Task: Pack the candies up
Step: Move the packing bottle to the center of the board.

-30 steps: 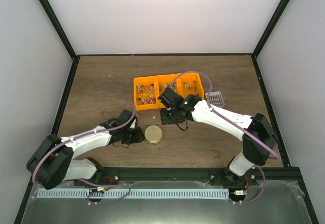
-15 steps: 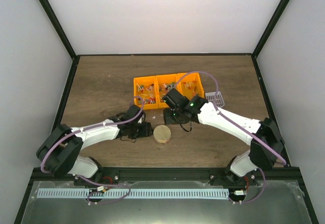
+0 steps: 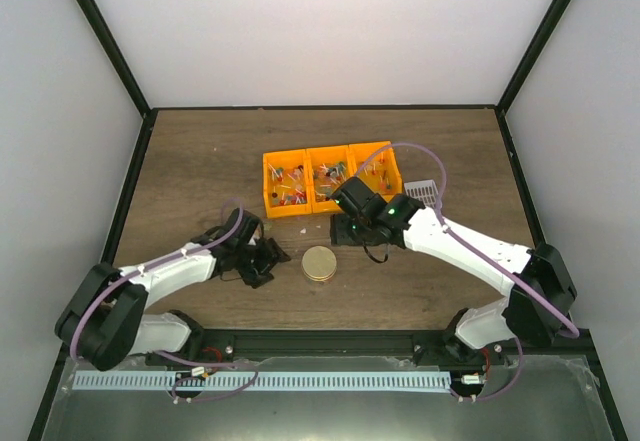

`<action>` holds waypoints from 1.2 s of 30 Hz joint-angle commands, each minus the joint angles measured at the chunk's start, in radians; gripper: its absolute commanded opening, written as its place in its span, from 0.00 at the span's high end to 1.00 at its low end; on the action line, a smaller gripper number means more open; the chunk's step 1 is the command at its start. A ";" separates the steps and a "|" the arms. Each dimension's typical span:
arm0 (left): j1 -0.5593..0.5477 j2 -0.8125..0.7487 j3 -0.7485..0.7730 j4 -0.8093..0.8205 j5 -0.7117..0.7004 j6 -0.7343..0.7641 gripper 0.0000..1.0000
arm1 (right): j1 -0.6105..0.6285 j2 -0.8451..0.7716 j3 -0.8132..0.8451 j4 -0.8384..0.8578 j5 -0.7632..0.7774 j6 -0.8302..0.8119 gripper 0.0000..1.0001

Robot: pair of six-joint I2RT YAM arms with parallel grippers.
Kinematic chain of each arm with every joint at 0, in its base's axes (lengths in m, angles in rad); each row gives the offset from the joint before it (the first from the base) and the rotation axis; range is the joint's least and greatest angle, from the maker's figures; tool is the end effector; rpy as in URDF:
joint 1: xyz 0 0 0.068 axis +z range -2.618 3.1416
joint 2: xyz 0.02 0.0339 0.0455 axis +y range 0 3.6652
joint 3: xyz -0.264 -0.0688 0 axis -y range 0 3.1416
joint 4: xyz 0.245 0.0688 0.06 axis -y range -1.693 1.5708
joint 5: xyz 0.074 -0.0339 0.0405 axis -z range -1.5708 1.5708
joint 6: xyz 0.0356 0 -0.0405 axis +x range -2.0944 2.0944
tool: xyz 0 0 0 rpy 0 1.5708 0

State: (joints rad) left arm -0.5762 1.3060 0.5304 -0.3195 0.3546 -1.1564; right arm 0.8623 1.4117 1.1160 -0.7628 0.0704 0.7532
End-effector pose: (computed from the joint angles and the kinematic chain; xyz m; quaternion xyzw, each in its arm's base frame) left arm 0.1752 -0.1286 0.1441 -0.2338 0.9285 -0.2877 0.0196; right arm 0.1865 0.2138 0.2647 -0.0438 0.9658 0.1595 0.1996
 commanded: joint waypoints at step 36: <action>0.067 0.240 -0.204 0.789 0.417 -1.166 0.11 | -0.053 0.036 0.025 -0.043 -0.043 0.006 0.34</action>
State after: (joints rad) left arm -0.5308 1.4696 0.3218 0.4660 0.7090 -2.0697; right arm 0.8246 1.4052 1.0855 -0.7700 0.0349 0.7677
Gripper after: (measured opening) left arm 0.921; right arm 0.659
